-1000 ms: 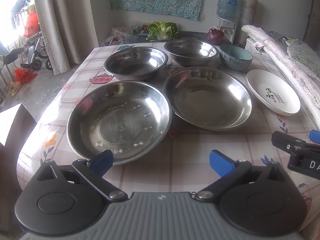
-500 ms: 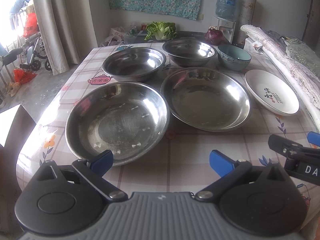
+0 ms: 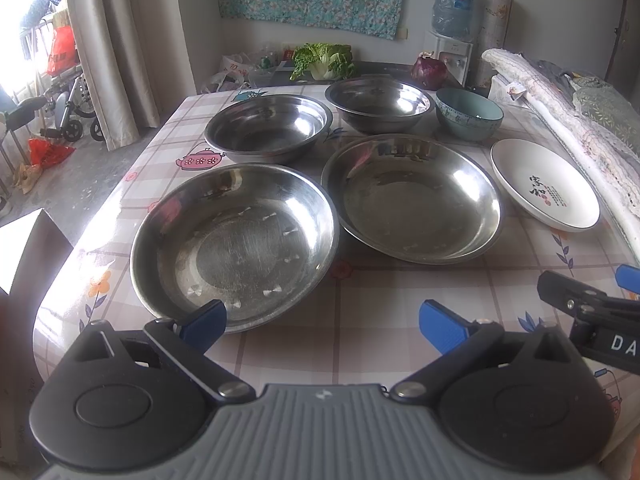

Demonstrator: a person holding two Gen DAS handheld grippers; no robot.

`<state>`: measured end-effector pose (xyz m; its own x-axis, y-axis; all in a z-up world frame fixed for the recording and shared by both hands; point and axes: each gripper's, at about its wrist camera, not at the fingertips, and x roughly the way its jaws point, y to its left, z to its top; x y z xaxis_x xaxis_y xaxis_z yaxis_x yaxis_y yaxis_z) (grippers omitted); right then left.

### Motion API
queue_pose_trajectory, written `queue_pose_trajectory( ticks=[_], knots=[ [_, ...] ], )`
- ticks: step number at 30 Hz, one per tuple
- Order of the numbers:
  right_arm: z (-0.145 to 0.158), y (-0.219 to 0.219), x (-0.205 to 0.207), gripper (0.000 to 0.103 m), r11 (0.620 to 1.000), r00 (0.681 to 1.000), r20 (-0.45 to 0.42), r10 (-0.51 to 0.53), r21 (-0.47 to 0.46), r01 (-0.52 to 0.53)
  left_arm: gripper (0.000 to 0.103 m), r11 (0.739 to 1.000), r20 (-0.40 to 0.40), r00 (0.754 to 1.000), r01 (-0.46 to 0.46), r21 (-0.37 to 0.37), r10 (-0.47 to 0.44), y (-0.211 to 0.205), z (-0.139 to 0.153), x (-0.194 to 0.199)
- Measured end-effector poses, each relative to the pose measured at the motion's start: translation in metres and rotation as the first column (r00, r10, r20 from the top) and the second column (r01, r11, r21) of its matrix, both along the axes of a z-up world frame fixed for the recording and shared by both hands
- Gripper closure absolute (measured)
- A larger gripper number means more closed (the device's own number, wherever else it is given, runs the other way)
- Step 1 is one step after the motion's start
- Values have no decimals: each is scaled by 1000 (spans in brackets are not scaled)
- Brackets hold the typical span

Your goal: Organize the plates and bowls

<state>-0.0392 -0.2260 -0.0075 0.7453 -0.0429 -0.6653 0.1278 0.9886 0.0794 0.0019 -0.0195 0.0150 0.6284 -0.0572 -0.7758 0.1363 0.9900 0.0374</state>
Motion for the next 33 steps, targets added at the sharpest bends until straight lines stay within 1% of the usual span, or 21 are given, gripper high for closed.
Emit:
queue_pose_trajectory(
  ticks=[33],
  knots=[
    [-1,1,0,1,1000,1000,-2,3,1,-3,0,1000,-14,1000,-17,6,17,4,-3,2]
  ],
)
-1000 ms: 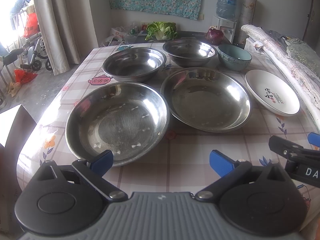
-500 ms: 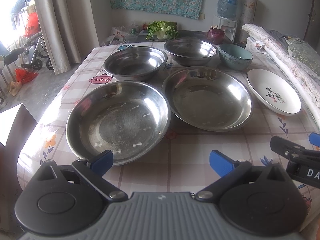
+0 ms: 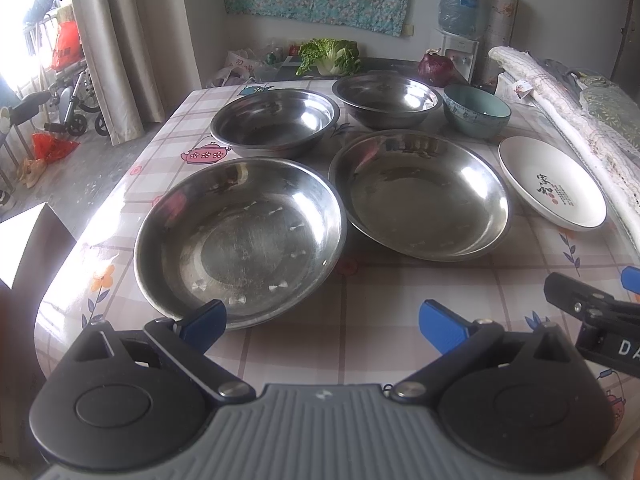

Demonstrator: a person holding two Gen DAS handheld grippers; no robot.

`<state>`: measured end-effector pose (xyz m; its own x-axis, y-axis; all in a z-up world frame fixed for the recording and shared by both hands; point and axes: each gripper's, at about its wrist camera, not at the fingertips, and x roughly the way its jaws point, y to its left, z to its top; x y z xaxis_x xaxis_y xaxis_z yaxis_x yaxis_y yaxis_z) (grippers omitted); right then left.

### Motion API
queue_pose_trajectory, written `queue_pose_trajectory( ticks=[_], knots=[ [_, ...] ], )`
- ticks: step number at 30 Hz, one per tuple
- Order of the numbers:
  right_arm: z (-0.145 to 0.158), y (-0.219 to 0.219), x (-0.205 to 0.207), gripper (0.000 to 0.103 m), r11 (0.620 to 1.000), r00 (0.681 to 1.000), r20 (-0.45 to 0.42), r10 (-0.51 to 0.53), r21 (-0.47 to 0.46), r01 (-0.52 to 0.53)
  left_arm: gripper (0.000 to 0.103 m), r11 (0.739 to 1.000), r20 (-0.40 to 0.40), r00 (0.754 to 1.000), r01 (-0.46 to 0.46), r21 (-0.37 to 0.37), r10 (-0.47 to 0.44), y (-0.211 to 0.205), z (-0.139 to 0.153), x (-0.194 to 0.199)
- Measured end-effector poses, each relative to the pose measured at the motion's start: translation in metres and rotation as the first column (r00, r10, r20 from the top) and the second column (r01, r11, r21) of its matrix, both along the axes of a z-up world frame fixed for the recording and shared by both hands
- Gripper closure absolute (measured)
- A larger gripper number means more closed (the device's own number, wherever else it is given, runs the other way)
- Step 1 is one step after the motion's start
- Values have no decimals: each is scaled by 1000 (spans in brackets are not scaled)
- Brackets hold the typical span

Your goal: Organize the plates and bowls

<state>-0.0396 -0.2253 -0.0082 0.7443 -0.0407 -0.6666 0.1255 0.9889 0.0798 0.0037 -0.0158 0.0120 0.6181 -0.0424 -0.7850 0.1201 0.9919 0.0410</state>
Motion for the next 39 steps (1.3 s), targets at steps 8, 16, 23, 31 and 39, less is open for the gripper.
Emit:
queue_pose_trajectory(
  ticks=[8,16,23,31,39],
  knots=[
    [-1,0,0,1,1000,1000,-2,0,-2,0,0,1000,-2,1000,-1,5,1,0,-1,0],
    [-1,-6,3,1,1000,1000,29,-2,29,1,0,1000,78,997,-7,20,5,17,14,9],
    [28,-1,31,1,993,980,163,112,19,-117,0,1000,124,992,-10,18,8,57,39,54],
    [61,26,135,1,953,943,216,254,114,-282,0,998,163,985,-55,-16,57,102,43,134],
    [33,77,268,2,905,928,62,367,210,-371,34,996,34,996,-81,-37,83,119,6,224]
  ],
)
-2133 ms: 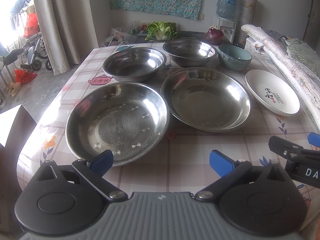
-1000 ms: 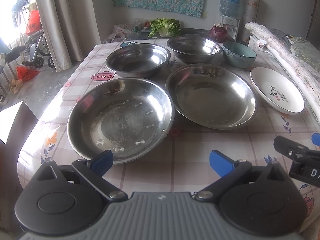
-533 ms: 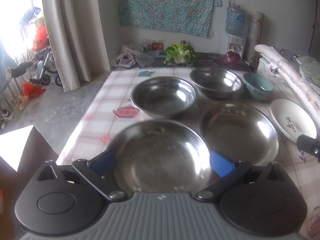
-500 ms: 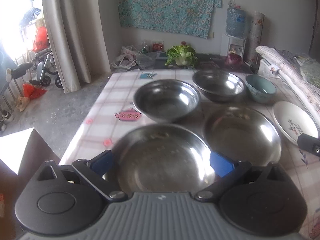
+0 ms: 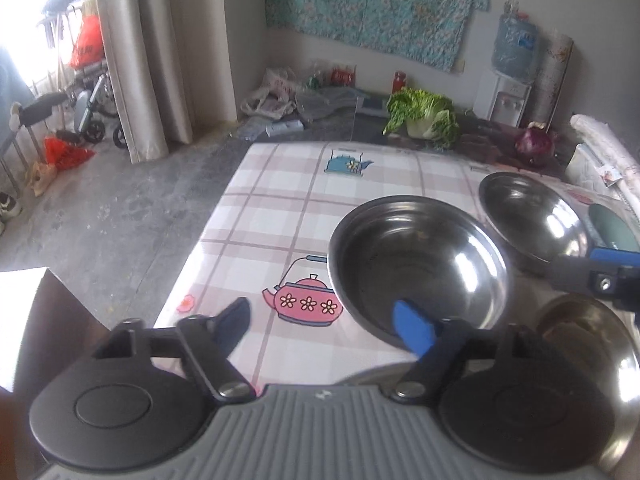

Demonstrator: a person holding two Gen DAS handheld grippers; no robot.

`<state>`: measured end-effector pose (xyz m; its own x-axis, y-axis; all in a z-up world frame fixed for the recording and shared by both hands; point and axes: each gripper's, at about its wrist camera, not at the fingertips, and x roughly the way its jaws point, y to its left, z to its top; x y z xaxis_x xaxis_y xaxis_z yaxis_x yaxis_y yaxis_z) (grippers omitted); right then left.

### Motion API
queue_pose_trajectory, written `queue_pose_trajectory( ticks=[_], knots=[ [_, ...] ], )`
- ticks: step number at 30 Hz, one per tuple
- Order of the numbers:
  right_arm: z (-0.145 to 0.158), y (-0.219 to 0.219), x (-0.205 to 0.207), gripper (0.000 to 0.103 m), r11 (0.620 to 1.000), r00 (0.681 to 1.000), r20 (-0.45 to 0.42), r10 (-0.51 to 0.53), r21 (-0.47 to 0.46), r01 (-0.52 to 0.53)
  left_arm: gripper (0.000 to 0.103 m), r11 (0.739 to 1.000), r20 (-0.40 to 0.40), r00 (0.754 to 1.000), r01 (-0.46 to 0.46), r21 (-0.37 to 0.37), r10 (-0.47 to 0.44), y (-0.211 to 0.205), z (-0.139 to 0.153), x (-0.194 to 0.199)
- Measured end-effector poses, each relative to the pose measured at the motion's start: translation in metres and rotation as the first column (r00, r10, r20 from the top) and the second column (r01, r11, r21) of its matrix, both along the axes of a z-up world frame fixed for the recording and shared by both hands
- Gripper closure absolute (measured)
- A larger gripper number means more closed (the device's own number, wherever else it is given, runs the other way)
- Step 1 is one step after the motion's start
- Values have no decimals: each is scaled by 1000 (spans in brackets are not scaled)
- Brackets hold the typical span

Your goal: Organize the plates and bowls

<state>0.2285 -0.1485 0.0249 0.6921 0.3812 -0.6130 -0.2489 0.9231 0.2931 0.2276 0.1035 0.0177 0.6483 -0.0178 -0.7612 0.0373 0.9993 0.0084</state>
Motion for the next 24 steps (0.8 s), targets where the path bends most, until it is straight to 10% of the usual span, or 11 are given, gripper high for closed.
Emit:
queue_pose_trajectory(
  ticks=[7,11,18,24],
  knots=[
    [-36,19,47,17,999,995,-103,5,-38,-9,54,999,-46,999,-12,36,13,-8,-26,43],
    [-52,22,64,43,998,988,-153,1,-57,-10,71,1000,-88,996,-9,24,11,-9,-37,55],
    [-68,18,72,77,999,979,-204,12,-47,-22,79,1000,-103,994,-29,-3,29,7,-37,55],
    [-70,25,77,86,997,974,-215,70,5,-71,76,999,-118,993,-28,-30,25,19,-36,55]
  ],
)
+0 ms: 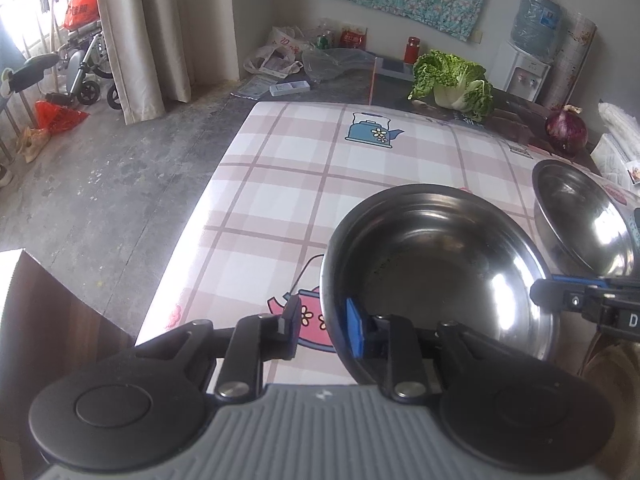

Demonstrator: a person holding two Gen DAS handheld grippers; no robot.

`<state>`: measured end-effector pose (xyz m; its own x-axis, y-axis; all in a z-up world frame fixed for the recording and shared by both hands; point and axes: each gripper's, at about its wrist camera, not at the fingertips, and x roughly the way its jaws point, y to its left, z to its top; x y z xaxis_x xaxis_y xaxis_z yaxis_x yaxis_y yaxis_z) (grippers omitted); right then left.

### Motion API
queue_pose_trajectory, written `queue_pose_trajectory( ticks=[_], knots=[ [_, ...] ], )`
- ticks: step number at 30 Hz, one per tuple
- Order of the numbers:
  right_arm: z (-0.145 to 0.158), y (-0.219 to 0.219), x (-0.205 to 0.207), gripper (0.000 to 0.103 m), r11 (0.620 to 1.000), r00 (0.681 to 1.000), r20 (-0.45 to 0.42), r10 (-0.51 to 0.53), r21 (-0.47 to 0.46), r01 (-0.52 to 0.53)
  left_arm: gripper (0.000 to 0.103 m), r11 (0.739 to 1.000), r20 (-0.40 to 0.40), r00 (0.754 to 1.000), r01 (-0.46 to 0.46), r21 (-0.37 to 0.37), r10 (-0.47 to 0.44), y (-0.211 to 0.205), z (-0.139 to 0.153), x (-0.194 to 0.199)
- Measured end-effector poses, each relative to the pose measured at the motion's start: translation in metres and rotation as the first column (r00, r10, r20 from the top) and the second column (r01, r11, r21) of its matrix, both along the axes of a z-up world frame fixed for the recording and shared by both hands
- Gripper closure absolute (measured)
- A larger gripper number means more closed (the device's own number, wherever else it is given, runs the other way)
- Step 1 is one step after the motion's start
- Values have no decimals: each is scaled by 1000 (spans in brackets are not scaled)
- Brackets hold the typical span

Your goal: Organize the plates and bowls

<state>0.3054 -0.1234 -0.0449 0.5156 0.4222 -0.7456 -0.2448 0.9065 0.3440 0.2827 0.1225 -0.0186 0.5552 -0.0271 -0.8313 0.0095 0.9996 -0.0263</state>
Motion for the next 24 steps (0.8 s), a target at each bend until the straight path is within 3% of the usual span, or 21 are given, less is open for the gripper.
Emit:
queue_pose_trajectory(
  ticks=[7,11,24],
  knots=[
    [0,2,13,90,1000,1000,10,-18,-11,18,76,1000,-38,999,-6,-30,5,2,-8,10],
    [-3,6,16,93,1000,1000,9,-16,-20,16,87,999,-51,999,-5,-50,3,2,-11,11],
    [4,8,17,94,1000,1000,23,-7,-3,8,87,999,-41,999,-29,-37,27,4,0,12]
  ],
)
